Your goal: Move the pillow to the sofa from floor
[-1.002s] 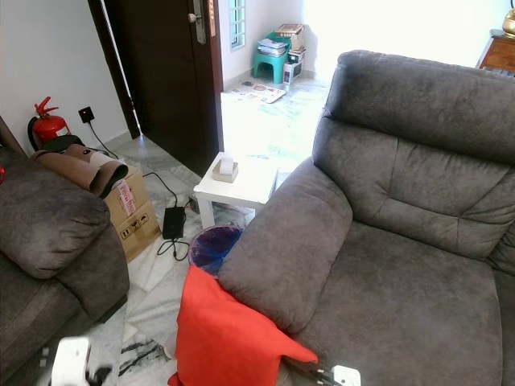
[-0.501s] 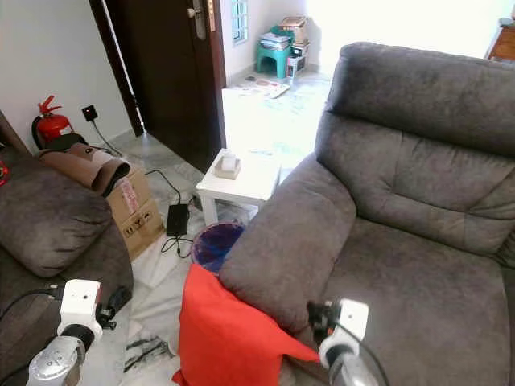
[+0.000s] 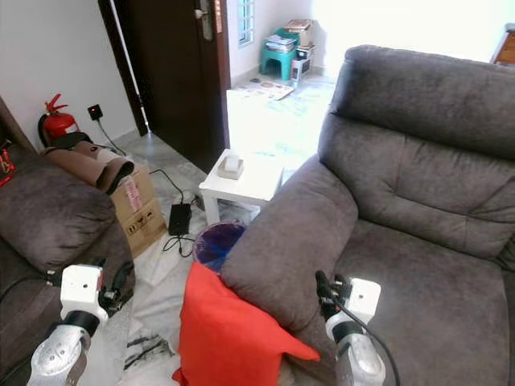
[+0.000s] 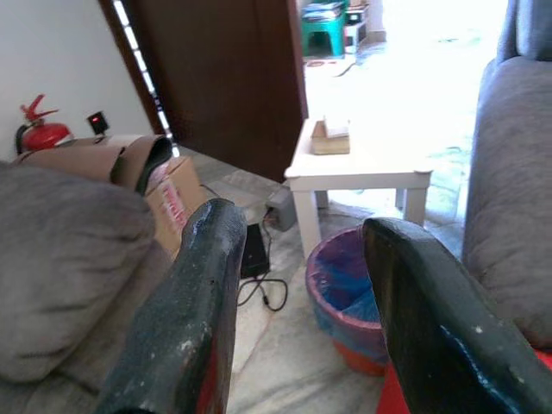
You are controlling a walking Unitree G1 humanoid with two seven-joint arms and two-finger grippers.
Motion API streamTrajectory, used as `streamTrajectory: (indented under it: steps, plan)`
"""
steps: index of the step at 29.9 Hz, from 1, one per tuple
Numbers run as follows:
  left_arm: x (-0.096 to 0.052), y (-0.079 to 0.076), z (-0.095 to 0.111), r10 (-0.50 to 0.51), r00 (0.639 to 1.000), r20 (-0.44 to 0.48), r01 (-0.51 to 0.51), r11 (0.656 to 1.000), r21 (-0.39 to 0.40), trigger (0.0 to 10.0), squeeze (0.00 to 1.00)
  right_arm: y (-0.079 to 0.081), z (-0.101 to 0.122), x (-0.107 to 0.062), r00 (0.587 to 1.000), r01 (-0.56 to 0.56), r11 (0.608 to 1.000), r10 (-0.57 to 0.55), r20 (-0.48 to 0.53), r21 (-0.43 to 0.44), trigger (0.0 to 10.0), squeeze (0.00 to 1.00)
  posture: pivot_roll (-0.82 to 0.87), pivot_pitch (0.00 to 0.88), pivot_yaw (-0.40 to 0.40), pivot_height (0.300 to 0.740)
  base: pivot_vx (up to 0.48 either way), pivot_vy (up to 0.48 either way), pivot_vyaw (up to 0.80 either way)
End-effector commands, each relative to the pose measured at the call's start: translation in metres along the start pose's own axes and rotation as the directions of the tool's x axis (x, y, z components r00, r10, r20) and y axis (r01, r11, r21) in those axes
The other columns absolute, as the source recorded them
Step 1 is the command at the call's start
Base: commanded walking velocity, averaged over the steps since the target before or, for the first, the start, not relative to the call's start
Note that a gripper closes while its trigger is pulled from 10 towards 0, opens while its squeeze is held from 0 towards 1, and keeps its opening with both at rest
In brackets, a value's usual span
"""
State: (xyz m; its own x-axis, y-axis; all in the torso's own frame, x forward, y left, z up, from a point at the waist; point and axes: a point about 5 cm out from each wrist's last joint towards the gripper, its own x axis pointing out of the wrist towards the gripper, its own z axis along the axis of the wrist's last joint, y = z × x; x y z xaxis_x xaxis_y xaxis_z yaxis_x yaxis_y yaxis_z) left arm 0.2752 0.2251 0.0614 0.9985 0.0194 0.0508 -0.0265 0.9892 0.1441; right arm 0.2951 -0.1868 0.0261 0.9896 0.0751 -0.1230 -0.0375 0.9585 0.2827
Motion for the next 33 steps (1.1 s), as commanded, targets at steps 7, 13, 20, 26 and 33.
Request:
streamTrajectory:
  steps: [7, 13, 20, 26, 33]
  plan:
    - [0.007, 0.007, 0.016, 0.021, 0.999, 0.038, -0.022, 0.999, 0.024, 10.0, 0.00, 0.016, 0.009, 0.008, 0.998, -0.037, 0.999, 0.035, 0.057, 0.034, 10.0, 0.00, 0.11, 0.058, 0.025, 0.740, 0.000, 0.000, 0.00]
    - [0.005, 0.008, 0.024, 0.028, 0.998, 0.063, -0.030, 0.999, 0.028, 10.0, 0.00, 0.014, 0.007, 0.006, 0.998, -0.043, 0.999, 0.042, 0.049, 0.024, 10.0, 0.00, 0.14, 0.075, -0.002, 0.740, 0.000, 0.000, 0.00]
    - [-0.009, 0.015, 0.028, 0.085, 0.993, 0.077, -0.088, 0.995, 0.043, 10.0, 0.00, 0.013, 0.008, 0.007, 0.997, -0.069, 0.998, 0.069, 0.029, 0.011, 10.0, 0.00, 0.19, 0.092, -0.055, 0.740, 0.000, 0.000, 0.00]
    - [-0.019, 0.016, 0.024, 0.094, 0.994, 0.052, -0.096, 0.994, 0.051, 10.0, 0.00, 0.012, 0.012, 0.005, 0.996, -0.074, 0.997, 0.073, 0.056, 0.020, 10.0, 0.00, 0.16, 0.093, -0.060, 0.740, 0.000, 0.000, 0.00]
    - [-0.019, 0.005, 0.020, 0.075, 0.997, 0.020, -0.075, 0.996, 0.044, 10.0, 0.00, 0.009, 0.013, 0.001, 0.994, -0.097, 0.995, 0.096, 0.055, 0.007, 10.0, 0.00, 0.13, 0.111, -0.070, 0.740, 0.000, 0.000, 0.00]
